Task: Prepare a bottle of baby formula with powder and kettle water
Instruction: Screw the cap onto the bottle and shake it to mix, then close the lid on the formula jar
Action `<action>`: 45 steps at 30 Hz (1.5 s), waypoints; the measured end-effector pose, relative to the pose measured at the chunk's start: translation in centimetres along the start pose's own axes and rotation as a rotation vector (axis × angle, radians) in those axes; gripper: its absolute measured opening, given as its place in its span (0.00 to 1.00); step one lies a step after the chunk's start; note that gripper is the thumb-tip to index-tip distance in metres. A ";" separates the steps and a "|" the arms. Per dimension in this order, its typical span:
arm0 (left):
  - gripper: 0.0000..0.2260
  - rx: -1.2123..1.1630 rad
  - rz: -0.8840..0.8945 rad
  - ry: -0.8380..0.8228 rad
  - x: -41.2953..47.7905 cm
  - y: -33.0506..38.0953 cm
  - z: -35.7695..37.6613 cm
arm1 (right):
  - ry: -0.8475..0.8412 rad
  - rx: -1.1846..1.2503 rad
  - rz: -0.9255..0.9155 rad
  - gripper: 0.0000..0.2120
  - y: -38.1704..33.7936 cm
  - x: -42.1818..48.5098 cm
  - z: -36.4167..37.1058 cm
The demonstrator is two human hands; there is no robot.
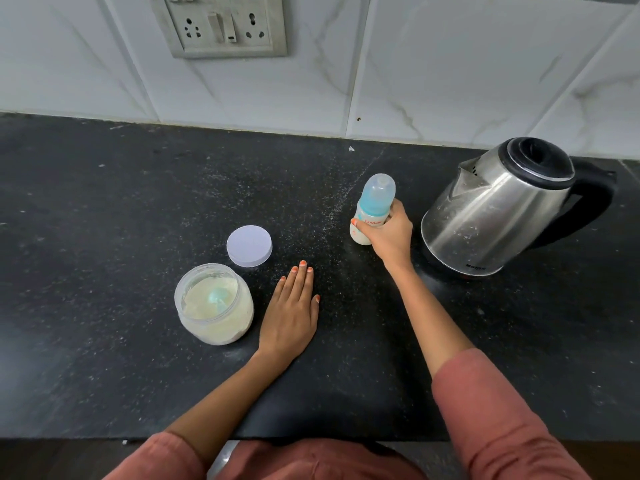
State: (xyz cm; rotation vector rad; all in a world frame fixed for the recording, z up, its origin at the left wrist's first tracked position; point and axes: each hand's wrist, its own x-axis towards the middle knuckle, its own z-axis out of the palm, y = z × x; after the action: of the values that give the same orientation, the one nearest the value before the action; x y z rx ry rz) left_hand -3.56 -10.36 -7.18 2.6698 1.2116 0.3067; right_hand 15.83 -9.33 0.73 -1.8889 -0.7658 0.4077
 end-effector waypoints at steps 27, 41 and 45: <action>0.28 -0.054 -0.004 -0.060 0.0 0.1 -0.4 | -0.046 -0.059 0.072 0.29 3.9 -1.7 -0.4; 0.24 -0.254 0.027 -0.017 -0.2 1.0 -4.6 | -0.113 -0.006 -0.043 0.14 0.8 -8.2 -0.1; 0.23 -0.312 0.082 0.101 -0.9 1.2 -7.6 | -0.159 0.062 -0.079 0.12 -1.6 -9.2 0.7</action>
State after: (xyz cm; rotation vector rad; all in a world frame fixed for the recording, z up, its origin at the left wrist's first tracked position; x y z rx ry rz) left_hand -5.27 -11.15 0.36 2.4597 0.9878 0.5966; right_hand 8.09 -14.59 1.35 -1.7773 -0.9199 0.5302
